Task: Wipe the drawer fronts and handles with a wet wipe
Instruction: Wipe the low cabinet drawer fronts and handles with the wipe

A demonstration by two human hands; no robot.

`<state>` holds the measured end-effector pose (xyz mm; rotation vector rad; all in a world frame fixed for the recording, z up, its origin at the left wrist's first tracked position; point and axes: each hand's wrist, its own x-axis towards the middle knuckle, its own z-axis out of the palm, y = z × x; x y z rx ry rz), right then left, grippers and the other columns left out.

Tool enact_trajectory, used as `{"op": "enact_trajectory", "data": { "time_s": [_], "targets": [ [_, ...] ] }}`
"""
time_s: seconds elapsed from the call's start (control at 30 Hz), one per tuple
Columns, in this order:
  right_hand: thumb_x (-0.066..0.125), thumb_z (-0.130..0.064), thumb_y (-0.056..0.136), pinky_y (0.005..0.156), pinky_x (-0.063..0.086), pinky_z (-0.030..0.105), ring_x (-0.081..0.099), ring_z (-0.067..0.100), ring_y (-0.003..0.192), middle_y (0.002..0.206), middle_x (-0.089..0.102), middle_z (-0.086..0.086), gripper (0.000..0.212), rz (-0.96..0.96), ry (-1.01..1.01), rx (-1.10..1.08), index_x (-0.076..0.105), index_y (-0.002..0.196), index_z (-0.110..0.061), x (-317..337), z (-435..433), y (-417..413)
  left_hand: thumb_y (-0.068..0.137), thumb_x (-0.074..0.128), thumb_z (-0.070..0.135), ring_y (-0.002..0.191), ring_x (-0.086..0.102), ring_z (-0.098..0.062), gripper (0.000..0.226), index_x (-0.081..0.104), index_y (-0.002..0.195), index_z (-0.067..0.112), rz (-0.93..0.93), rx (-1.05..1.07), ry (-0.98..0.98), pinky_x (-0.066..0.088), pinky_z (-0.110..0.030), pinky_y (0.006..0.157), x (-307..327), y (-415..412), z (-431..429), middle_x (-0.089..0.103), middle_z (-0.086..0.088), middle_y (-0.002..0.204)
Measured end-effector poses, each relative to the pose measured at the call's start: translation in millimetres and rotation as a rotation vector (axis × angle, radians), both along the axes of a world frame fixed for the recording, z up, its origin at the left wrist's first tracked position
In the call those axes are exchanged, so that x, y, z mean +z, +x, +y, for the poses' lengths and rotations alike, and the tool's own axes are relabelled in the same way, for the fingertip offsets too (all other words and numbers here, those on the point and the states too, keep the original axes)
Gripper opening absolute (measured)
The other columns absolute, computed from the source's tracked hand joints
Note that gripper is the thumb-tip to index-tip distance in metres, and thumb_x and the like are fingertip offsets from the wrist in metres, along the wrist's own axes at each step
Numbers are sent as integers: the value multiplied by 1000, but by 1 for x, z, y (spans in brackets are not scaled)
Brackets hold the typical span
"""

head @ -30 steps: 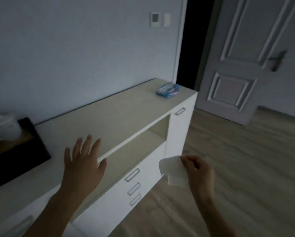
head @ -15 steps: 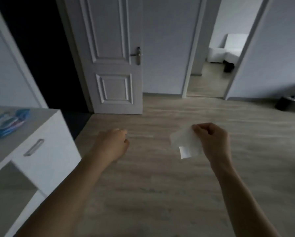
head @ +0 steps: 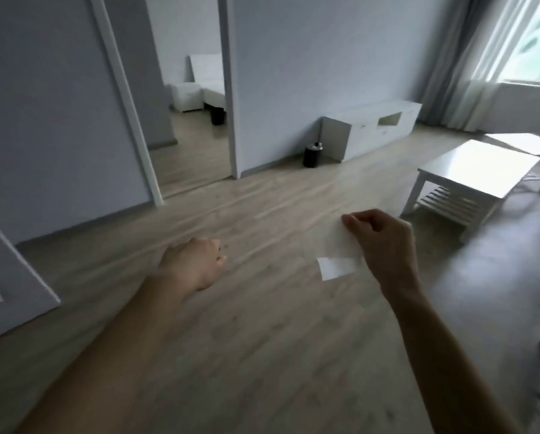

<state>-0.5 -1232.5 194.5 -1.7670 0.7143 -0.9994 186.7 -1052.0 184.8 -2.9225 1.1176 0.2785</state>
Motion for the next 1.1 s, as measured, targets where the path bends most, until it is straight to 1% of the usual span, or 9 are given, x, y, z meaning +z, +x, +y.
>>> {"op": "enact_trajectory", "data": {
  "time_s": [0.17,0.3,0.4,0.5,0.57,0.67,0.87,0.97,1.1],
  "targets": [
    [72,-18,86,64,50,23,65,11,70,76,69,-6,2,-27,-16,-231,74,88,-19,-30,-152,87,104,39,40,129,50,-26,41,50,139,21,-4,-180,86,39,-33,100,-23,116,-171,50,-6,145],
    [73,-16,85,58,48,15,61,-1,61,70,67,-10,5,-55,-16,-300,75,88,-13,-37,-284,186,105,37,39,129,50,-26,43,48,142,20,-14,-212,102,39,-33,101,-17,220,-306,49,-7,146],
    [73,-18,85,59,49,19,62,2,63,71,68,-8,7,-56,-3,-318,75,88,-12,-20,-372,263,105,37,39,126,53,-27,41,51,138,21,-35,-248,39,39,-34,97,7,302,-395,54,-7,142],
    [72,-23,85,64,54,27,67,13,72,76,70,-5,3,-17,2,-281,72,83,-24,-4,-446,341,104,36,40,124,53,-27,39,52,135,21,-53,-246,42,39,-34,95,17,383,-470,54,-6,139],
    [72,-25,86,65,56,29,68,14,75,78,70,-5,7,4,-10,-257,70,81,-28,-3,-497,394,105,35,40,124,52,-27,40,52,135,20,-44,-235,59,39,-36,95,11,437,-525,54,-8,139],
    [71,-23,87,68,56,28,68,14,78,79,71,-5,6,0,-12,-257,71,82,-26,-13,-581,474,105,36,41,126,51,-28,41,50,136,19,-18,-262,102,40,-38,99,-10,515,-617,53,-9,140],
    [70,-20,88,73,56,29,67,13,79,80,70,-8,9,-11,-16,-347,69,83,-27,-24,-757,608,104,37,38,123,53,-29,38,52,132,18,0,-356,148,42,-37,99,-29,665,-826,54,-9,138],
    [71,-20,87,67,52,23,65,10,74,80,69,-6,4,-2,-22,-455,71,84,-23,-14,-850,648,104,36,37,128,50,-28,39,50,137,19,-31,-471,134,39,-35,101,-15,710,-947,51,-8,142],
    [71,-17,87,55,44,6,59,-7,59,75,66,-7,2,-16,-21,-589,70,86,-15,-17,-968,683,105,36,38,131,49,-27,42,49,140,20,-39,-643,155,37,-35,102,-23,745,-1097,51,-6,144]
  ]
}}
